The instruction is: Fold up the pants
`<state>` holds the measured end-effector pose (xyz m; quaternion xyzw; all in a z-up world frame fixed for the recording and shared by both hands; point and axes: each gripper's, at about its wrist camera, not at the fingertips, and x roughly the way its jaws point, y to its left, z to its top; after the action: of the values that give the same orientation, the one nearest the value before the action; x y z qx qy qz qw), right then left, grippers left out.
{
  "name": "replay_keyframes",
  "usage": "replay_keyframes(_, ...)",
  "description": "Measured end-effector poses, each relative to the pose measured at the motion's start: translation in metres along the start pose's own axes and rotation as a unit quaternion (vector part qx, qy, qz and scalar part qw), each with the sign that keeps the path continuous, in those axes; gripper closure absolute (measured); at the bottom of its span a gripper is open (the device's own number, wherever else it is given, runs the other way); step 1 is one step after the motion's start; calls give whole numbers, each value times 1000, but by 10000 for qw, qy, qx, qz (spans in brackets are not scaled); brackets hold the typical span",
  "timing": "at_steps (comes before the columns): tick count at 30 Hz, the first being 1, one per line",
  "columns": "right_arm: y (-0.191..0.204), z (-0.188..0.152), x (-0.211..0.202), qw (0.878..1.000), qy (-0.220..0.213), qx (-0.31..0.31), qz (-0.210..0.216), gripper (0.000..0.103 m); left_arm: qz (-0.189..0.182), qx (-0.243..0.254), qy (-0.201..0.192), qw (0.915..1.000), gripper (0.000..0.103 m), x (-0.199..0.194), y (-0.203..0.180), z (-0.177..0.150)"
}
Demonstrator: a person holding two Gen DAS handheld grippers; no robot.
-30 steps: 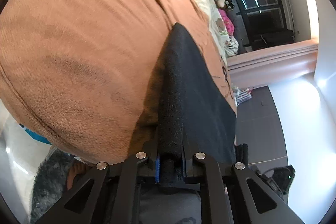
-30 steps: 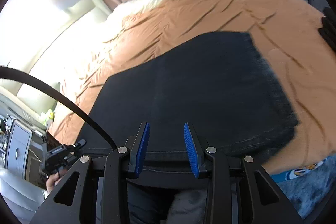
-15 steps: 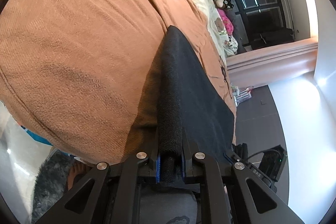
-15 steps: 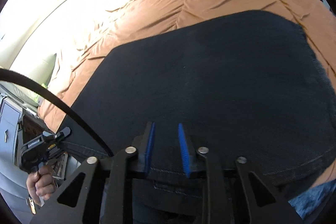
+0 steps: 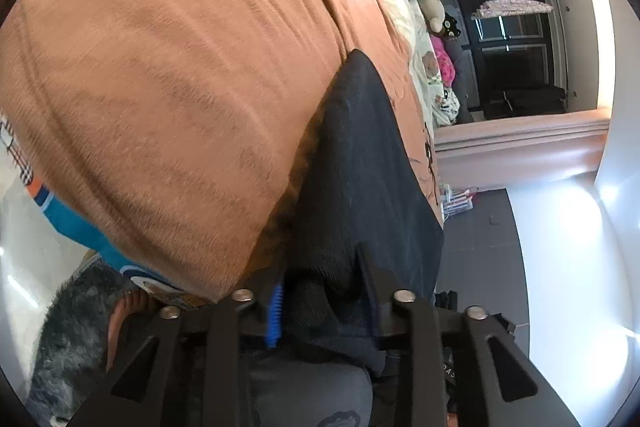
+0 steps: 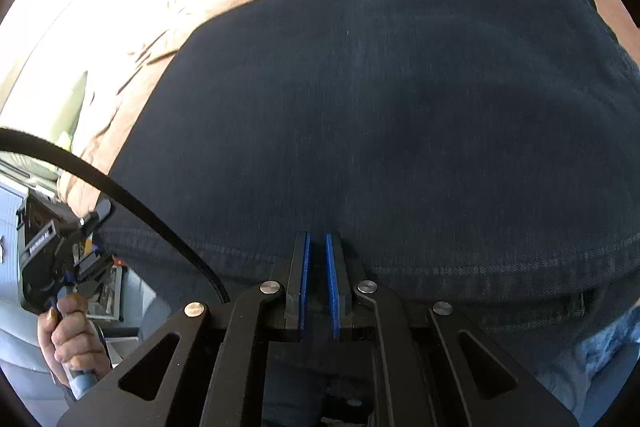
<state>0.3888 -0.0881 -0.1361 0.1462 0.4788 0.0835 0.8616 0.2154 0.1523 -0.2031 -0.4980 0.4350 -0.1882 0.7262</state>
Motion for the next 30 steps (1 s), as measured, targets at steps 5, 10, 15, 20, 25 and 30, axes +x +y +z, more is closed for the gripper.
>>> replay_keyframes(5,11,-1,2,9998,46,-137,-131,98,9,-83,-54,10000,62,3,0,-2)
replay_keyframes(10,24,16,6,9994,-34,-229,-269,98,86,-90,-140,9998,62,4,-3,-1)
replay_keyframes(15,29,41,25,9995,-4,-202,-252,98,149,-228,-237,9993,62,2,-4,-2)
replay_keyframes(20,37,65,38,9991,-68,-250,-332,98,369,-192,-348,9985,62,4,-9,-5)
replay_keyframes(25,45,91,55,9984,-127,-304,-457,99,539,-191,-417,9975,69,6,-11,-2)
replay_keyframes(30,53,113,74,9970,-173,-368,-657,99,554,-293,-541,9966,69,6,-8,-3)
